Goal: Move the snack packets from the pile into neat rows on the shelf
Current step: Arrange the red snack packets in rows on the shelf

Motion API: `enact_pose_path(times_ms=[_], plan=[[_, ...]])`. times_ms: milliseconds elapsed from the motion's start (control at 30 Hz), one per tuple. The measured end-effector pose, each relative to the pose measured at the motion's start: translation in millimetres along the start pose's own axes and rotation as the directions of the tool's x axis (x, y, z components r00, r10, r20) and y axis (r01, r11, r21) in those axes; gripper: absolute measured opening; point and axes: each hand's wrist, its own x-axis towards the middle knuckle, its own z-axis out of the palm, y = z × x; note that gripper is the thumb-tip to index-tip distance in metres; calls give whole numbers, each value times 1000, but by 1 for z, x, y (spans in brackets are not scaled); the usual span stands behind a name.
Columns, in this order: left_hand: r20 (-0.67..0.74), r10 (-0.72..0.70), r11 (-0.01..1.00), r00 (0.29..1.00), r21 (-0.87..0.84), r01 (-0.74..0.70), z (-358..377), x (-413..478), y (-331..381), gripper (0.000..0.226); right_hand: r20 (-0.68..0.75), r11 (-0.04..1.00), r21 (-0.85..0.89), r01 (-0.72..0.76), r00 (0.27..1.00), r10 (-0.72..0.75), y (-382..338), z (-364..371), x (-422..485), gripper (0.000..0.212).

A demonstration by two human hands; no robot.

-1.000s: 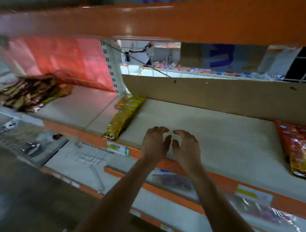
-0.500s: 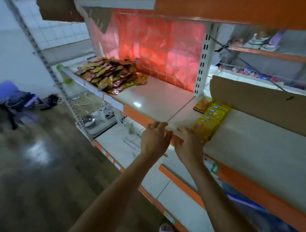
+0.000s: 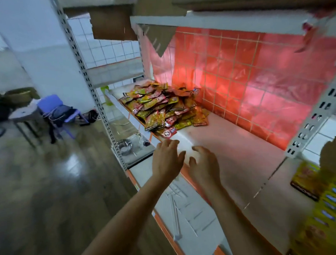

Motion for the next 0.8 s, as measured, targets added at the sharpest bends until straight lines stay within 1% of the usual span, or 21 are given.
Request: enact_pose_path(times_ms=[100, 267, 367, 467, 533, 633, 700, 800], plan=[[-5, -56, 998, 998, 7, 56, 4, 27, -18, 46, 32, 1000, 26, -8, 999, 7, -7, 18, 30, 34], [-47, -125, 992, 991, -15, 125, 1, 70, -45, 34, 71, 999, 53, -7, 998, 3, -20, 46, 70, 31], [-55, -196, 980, 979, -43, 194, 0, 99, -63, 36, 61, 996, 84, -21, 998, 16, -36, 62, 95, 28], [-17, -226, 974, 974, -25, 225, -2, 126, -78, 39, 33, 994, 93, -50, 998, 47, -56, 78, 120, 26], [25, -245, 969, 969, 39, 244, -4, 142, -87, 45, 33, 994, 81, -80, 996, 77, -66, 91, 136, 25], [106, -262, 960, 959, 128, 248, -3, 160, -99, 56, 61, 987, 6, -158, 986, 158, -76, 110, 153, 26], [127, -252, 962, 959, 139, 235, -3, 167, -105, 60, 63, 977, -40, -208, 976, 210, -82, 119, 160, 26], [147, -226, 971, 963, 113, 210, -6, 172, -112, 65, 32, 953, -11, -304, 952, 304, -85, 129, 167, 23]])
